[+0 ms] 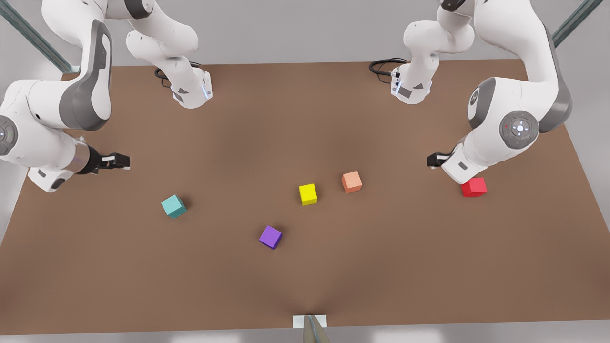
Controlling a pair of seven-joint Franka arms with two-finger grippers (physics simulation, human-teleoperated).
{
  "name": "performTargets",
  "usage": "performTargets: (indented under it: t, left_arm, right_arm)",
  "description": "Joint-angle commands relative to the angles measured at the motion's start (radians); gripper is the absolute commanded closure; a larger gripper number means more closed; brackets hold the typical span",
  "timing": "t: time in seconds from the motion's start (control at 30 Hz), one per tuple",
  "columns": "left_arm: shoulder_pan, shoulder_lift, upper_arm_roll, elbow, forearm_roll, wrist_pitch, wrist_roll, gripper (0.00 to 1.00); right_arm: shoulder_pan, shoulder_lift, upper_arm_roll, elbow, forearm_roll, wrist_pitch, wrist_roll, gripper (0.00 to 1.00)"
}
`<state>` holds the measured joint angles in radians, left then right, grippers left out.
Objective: Pick up red wooden cube and pass to hand red wooden cube and place in blue wooden cube
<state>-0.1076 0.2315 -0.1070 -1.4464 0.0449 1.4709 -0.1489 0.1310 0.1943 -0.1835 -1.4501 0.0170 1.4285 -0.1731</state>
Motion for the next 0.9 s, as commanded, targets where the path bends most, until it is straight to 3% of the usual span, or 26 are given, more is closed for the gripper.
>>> performTargets:
  t: [0.0, 0.07, 0.17, 0.23, 0.33, 0.57, 0.87]
  left_arm:
    - [0.000, -0.001, 0.001, 0.000, -0.019, 0.051, -0.060, 0.00]
    - [0.002, 0.018, 0.030, 0.001, -0.016, 0.055, -0.058, 0.00]
    - [0.039, 0.138, 0.190, -0.041, -0.020, 0.216, 0.141, 0.00]
    - [0.051, 0.160, 0.319, -0.181, -0.094, 0.422, 0.367, 0.00]
    - [0.075, 0.164, 0.391, -0.331, -0.097, 0.624, 0.529, 0.00]
    - [0.115, 0.183, 0.402, -0.486, -0.094, 0.720, 0.729, 0.00]
    - [0.124, 0.272, 0.402, -0.517, -0.096, 0.723, 0.712, 0.00]
  right_arm:
    - [-0.001, -0.001, 0.001, 0.000, -0.002, 0.062, -0.065, 0.00]
    - [-0.001, -0.001, 0.001, 0.000, -0.008, 0.061, -0.065, 0.00]
    - [0.001, -0.001, 0.001, 0.000, -0.006, 0.062, -0.063, 0.00]
    - [0.002, 0.000, 0.003, -0.006, -0.006, 0.064, -0.065, 0.00]
    - [0.002, 0.000, 0.003, -0.009, -0.006, 0.064, -0.066, 0.00]
    - [0.004, 0.002, 0.004, -0.009, -0.005, 0.066, -0.069, 0.00]
    - [0.004, 0.005, 0.006, -0.009, -0.002, 0.067, -0.077, 0.00]
